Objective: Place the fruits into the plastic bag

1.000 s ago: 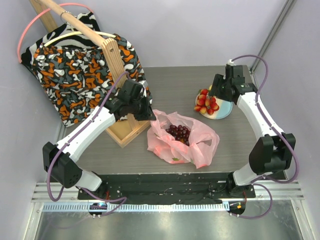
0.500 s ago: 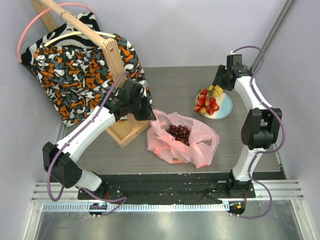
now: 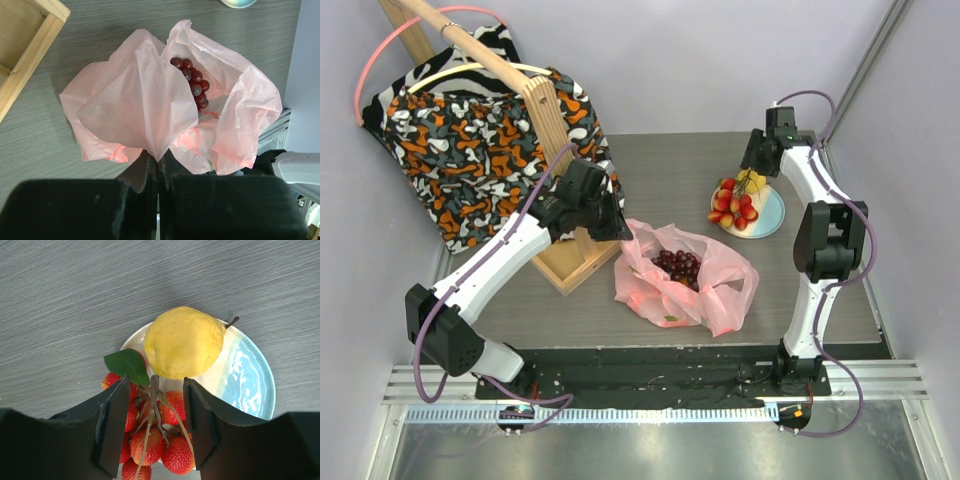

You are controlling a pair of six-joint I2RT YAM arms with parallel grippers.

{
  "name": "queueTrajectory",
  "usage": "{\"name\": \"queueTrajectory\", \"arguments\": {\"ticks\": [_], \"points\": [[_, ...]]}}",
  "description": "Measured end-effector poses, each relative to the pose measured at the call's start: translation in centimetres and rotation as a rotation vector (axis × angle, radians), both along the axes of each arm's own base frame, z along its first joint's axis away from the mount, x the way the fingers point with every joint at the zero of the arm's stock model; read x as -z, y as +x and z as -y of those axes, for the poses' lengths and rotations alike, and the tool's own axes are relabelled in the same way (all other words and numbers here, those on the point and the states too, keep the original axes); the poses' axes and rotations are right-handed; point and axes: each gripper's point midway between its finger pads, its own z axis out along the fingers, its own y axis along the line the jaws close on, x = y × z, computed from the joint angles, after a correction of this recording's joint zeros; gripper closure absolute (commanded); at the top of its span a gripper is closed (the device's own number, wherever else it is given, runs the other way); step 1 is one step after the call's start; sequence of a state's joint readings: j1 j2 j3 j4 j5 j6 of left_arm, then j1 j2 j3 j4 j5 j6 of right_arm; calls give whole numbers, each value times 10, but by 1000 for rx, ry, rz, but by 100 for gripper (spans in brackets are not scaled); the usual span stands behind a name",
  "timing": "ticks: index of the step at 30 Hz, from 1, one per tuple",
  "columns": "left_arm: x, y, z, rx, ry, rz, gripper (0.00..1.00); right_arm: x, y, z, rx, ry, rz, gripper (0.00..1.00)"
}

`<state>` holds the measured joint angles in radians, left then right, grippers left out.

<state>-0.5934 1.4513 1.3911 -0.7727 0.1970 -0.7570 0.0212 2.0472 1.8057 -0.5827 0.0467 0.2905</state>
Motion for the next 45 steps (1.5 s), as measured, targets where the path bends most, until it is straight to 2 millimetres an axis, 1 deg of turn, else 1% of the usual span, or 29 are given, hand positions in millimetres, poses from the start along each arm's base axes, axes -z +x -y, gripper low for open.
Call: {"name": "queueTrajectory", "arguments": {"ticks": [6, 17, 23, 27, 31, 35, 40, 45], "points": [[0, 0, 0, -2, -2, -2, 100, 14, 3, -1, -3, 2, -21, 50], [9, 3, 4, -13, 2, -34, 100, 13, 6, -1, -6, 0, -14, 55], [22, 6, 5, -18, 21, -64, 100, 17, 6, -1, -10, -1, -22, 60], [28, 8, 4, -22, 30, -78, 100, 19, 6, -2, -20, 0, -25, 66], [28, 9, 5, -23, 29, -80, 100, 19, 6, -3, -33, 1, -26, 70], [26, 11, 6, -23, 26, -76, 100, 20, 6, -4, -37, 0, -27, 78], [26, 11, 6, -23, 27, -77, 100, 20, 6, -7, -51, 12, -27, 80], [26, 11, 6, -24, 26, -76, 100, 20, 6, -9, -61, 23, -24, 87]]}}
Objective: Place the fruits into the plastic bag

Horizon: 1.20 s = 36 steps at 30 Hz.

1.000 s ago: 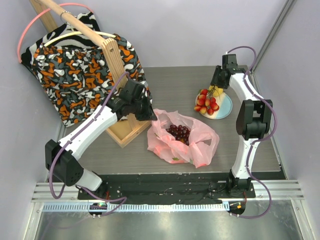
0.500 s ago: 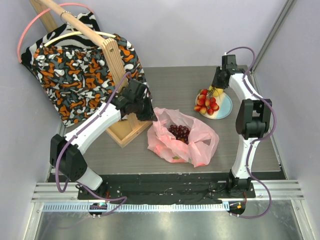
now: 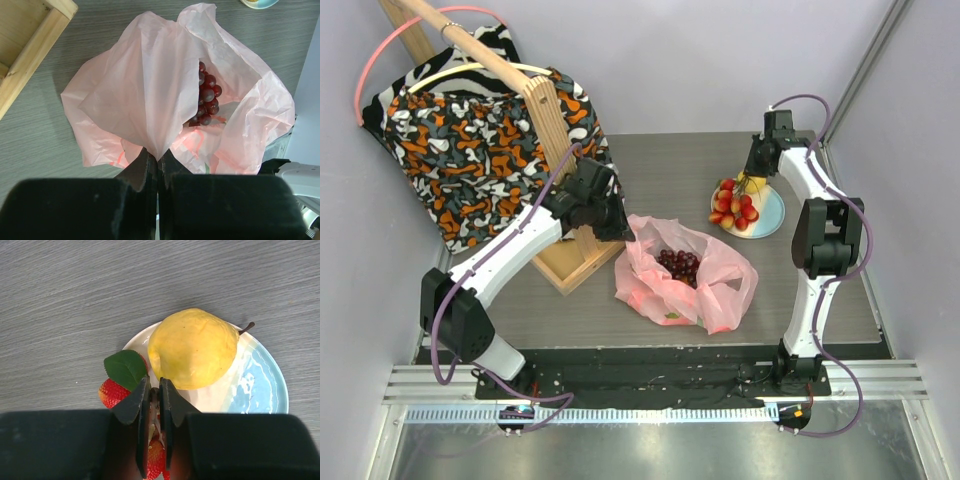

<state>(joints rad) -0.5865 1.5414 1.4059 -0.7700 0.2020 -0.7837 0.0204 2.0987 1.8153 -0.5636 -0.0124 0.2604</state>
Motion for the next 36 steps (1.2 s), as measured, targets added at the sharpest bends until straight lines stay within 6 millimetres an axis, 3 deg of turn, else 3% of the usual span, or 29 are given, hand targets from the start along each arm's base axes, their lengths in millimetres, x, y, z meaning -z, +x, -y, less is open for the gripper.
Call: {"name": "queueTrajectory", "arguments": {"ticks": [5, 8, 15, 28, 36], "points": [[0, 0, 0, -1, -2, 1, 100, 4, -1, 0, -2, 3, -4, 91], [0, 1, 0, -2, -2, 1, 100, 6, -6, -1, -5, 7, -11, 99], [0, -2, -2, -3, -6, 9, 100, -2, -19, -3, -8, 27, -13, 99], [-3, -12, -10, -14, -12, 21, 100, -45, -39, -5, -15, 38, 42, 99], [-4, -13, -11, -27, -13, 21, 100, -89, -60, -4, -21, 31, 111, 99]]}}
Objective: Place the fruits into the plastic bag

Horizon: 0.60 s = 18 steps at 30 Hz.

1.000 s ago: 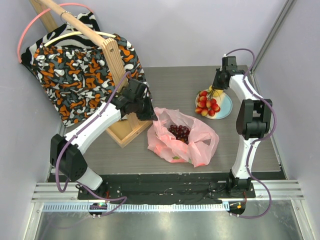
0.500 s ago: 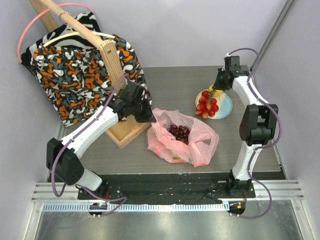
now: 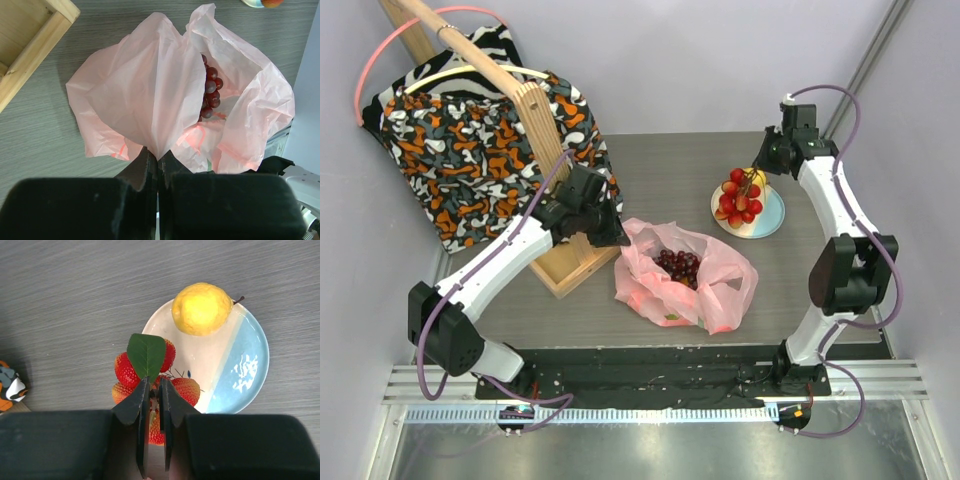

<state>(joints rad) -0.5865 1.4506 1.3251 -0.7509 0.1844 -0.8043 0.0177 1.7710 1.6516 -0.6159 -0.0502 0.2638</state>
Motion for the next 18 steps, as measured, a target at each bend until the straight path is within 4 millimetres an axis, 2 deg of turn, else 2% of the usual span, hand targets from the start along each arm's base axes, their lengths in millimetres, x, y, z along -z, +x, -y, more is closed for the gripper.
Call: {"name": "queueTrajectory", "arguments": {"ticks": [4, 13, 18], "points": [[0, 0, 0, 0, 0, 0, 100, -21, -8, 0, -3, -1, 42, 99], [0, 0, 0, 0, 0, 0, 100, -45, -19, 1, -8, -7, 86, 99], [0, 0, 0, 0, 0, 0, 100, -68, -20, 0, -19, -7, 122, 99]]}}
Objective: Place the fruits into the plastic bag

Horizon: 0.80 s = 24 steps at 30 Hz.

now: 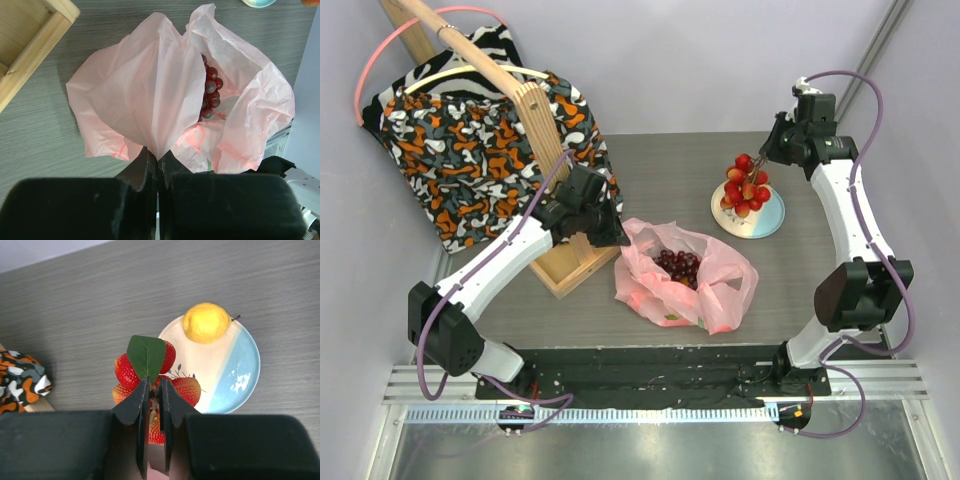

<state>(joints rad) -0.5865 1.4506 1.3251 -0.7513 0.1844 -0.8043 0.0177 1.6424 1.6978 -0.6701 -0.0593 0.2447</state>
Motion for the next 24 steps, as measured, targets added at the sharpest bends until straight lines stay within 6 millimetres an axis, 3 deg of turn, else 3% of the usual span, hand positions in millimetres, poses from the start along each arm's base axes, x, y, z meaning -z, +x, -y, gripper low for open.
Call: {"name": "queueTrajectory", "arguments": {"ticks": [9, 17, 21, 24], "points": [[0, 0, 0, 0, 0, 0, 100, -52, -13, -24, -53, 42, 113, 99], [0, 0, 0, 1, 0, 0, 100, -65, -47, -110, -229, 101, 133, 99], [0, 0, 0, 1, 0, 0, 100, -64, -64, -144, -309, 116, 118, 99], [0, 0, 0, 1, 0, 0, 100, -56, -74, -155, -338, 119, 97, 99]]}}
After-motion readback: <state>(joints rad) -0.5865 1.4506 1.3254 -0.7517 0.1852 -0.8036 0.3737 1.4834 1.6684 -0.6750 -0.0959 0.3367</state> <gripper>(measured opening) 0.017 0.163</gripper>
